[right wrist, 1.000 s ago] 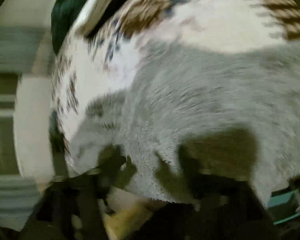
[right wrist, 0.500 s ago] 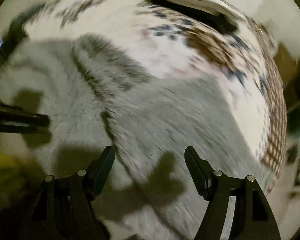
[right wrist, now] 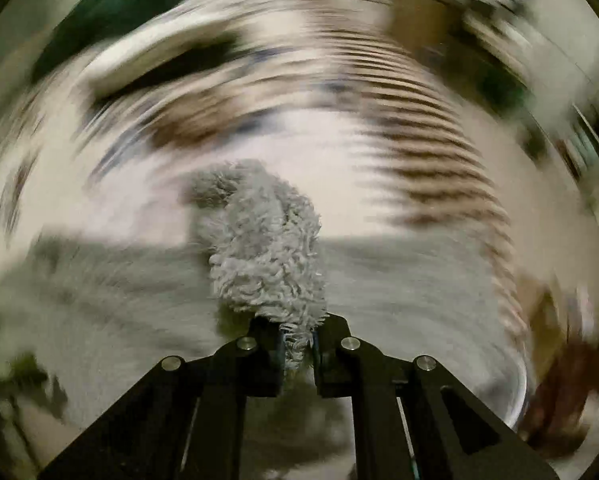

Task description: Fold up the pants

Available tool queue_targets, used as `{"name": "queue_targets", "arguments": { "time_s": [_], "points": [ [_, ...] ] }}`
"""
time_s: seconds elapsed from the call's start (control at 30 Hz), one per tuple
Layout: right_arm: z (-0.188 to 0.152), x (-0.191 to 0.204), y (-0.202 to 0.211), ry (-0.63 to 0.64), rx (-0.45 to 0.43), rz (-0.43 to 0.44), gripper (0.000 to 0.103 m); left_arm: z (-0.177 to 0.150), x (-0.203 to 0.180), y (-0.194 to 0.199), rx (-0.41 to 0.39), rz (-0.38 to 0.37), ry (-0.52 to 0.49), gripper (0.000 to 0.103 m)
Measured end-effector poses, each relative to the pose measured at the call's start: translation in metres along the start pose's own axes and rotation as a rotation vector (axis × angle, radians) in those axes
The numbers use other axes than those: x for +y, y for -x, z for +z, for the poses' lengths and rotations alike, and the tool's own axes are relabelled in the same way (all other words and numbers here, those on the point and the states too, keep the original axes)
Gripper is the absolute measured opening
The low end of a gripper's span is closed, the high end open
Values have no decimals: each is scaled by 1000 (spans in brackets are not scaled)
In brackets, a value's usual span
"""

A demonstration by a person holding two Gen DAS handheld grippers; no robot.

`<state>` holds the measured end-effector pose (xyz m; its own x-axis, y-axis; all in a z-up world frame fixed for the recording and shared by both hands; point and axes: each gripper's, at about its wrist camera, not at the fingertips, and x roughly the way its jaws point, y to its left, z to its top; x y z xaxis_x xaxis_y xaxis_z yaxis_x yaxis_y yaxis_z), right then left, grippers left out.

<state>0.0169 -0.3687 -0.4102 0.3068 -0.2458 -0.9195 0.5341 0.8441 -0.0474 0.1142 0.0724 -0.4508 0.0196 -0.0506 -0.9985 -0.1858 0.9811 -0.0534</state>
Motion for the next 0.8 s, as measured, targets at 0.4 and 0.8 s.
{"name": "queue_targets", "arguments": {
  "time_s": [0.4, 0.8],
  "points": [
    [-45, -217, -72, -603, 348, -66, 47, -14, -69, -7, 28, -66, -185, 76],
    [34, -96, -156, -749, 551, 337, 33, 50, -182, 0, -50, -45, -384, 76]
  ]
}}
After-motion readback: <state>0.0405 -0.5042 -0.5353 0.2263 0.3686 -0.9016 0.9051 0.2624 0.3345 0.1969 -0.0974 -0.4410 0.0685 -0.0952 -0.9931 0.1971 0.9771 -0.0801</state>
